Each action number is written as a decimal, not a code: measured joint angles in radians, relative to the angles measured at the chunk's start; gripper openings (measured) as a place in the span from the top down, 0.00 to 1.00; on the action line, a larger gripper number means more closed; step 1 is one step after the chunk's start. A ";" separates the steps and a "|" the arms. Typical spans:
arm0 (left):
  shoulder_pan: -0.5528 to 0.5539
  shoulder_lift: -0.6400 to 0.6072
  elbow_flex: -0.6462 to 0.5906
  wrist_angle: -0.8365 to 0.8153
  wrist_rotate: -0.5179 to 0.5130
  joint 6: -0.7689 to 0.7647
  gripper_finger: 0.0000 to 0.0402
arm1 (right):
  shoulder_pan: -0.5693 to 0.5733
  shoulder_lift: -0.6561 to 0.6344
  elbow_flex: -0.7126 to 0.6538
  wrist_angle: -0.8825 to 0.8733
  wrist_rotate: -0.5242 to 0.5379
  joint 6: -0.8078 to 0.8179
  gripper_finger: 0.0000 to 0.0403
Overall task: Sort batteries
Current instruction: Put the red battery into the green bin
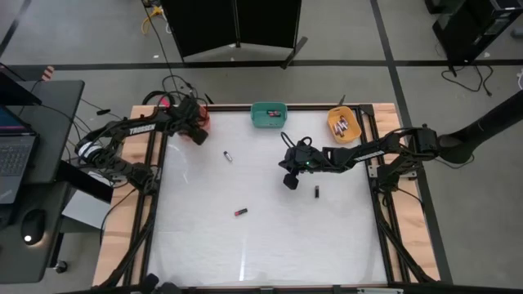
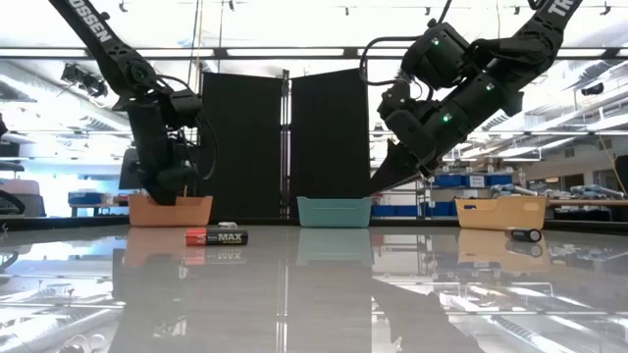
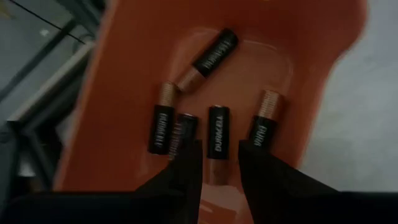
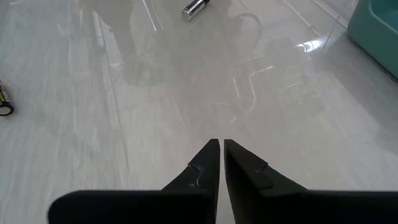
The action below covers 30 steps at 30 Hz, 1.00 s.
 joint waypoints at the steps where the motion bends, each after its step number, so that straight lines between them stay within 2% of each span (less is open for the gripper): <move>1: -0.002 -0.005 0.000 0.003 -0.011 0.000 0.72 | 0.000 0.000 0.000 0.000 0.000 0.000 0.91; 7: -0.031 -0.084 -0.006 0.044 -0.044 0.008 0.75 | 0.000 0.000 0.000 -0.006 0.000 -0.011 0.90; 13: -0.110 -0.257 -0.128 0.304 0.054 -0.009 0.86 | 0.000 0.000 0.000 -0.045 0.007 -0.034 0.94; 19: -0.249 -0.433 -0.292 0.536 0.156 -0.026 0.96 | 0.006 0.000 0.000 -0.013 0.006 -0.035 0.98; 25: -0.407 -0.566 -0.481 0.842 0.232 -0.024 0.98 | 0.052 0.000 0.000 0.119 -0.052 -0.036 0.95; 30: -0.504 -0.600 -0.590 1.052 0.307 -0.016 0.98 | 0.113 0.000 0.021 0.211 -0.100 -0.077 0.98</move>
